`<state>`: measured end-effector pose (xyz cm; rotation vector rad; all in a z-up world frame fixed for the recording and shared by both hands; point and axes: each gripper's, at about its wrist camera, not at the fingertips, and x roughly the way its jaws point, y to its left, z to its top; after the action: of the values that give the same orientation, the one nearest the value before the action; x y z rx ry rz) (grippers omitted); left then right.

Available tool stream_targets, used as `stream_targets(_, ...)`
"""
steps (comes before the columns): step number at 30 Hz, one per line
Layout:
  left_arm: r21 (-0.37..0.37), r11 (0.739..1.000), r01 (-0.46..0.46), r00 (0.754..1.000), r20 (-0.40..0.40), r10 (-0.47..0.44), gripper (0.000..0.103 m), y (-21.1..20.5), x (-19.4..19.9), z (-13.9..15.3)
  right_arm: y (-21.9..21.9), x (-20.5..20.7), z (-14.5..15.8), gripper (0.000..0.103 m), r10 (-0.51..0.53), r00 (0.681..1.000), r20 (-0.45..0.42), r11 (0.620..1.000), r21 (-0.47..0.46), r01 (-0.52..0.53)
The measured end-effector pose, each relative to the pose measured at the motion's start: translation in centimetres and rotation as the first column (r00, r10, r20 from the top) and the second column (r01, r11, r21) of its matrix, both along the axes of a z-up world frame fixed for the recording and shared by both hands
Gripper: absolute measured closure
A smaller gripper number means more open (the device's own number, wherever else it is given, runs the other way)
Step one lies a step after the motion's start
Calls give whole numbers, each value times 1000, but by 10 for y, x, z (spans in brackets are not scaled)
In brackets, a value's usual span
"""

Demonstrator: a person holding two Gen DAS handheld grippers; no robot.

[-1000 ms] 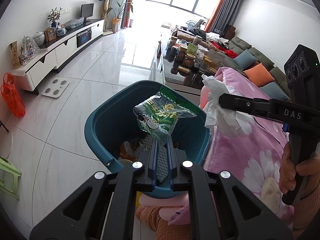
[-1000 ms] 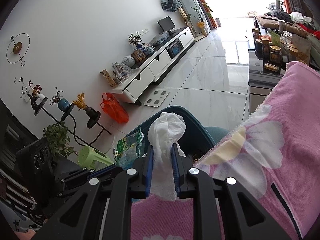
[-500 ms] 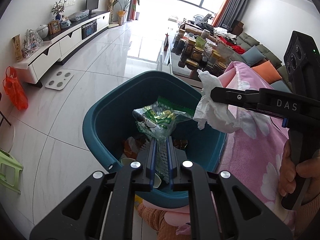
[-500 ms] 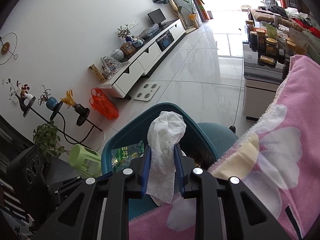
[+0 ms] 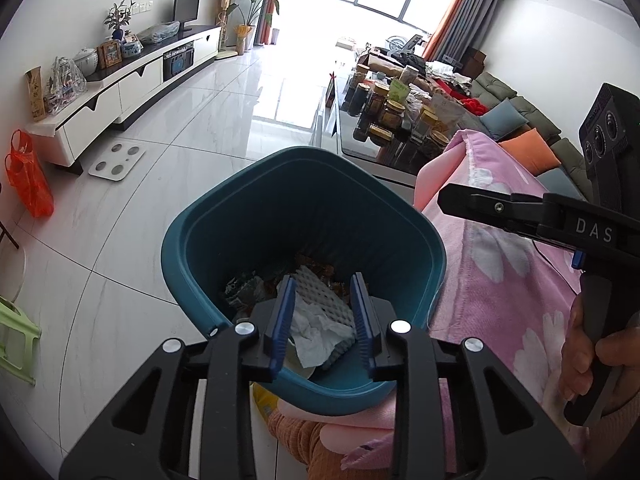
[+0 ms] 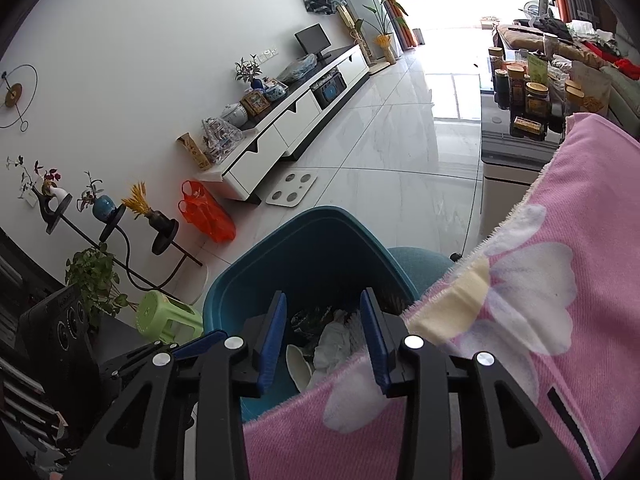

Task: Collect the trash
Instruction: 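Open both tools over the teal bin and swing back to the table, then grasp the blue-dotted white paper cup with the right tool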

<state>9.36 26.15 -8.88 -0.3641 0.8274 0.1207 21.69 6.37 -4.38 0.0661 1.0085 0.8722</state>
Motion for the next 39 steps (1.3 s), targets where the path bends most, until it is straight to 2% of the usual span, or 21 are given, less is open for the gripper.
stream_targets(5,14,999,37,996,75,-38,48,-20,-14,22,-42,-26,20,61,6,997,79,999,36,-9)
stream_targets(10,27,991,132,981,138,-135,38,-61,-22,42,-107,-51,36,58,-67,988,141,997,58,60)
stream_targets(15,31,964,263,950,167,-264,35,-113,-15,54,-184,-68,44,57,-226,960,167,974,73,217)
stream_targets(22,44,902,430,887,165,-431,35,-192,7,60,-277,-86,51,57,-420,882,214,906,57,418)
stream_targets(29,67,820,569,808,143,-572,35,-271,36,62,-353,-83,50,53,-569,791,223,819,67,570)
stream_targets(35,96,751,653,743,112,-660,36,-330,59,59,-396,-64,41,53,-625,753,209,776,53,629)
stream_targets(39,91,711,697,705,97,-703,37,-364,73,57,-417,-48,38,53,-637,747,187,766,44,642)
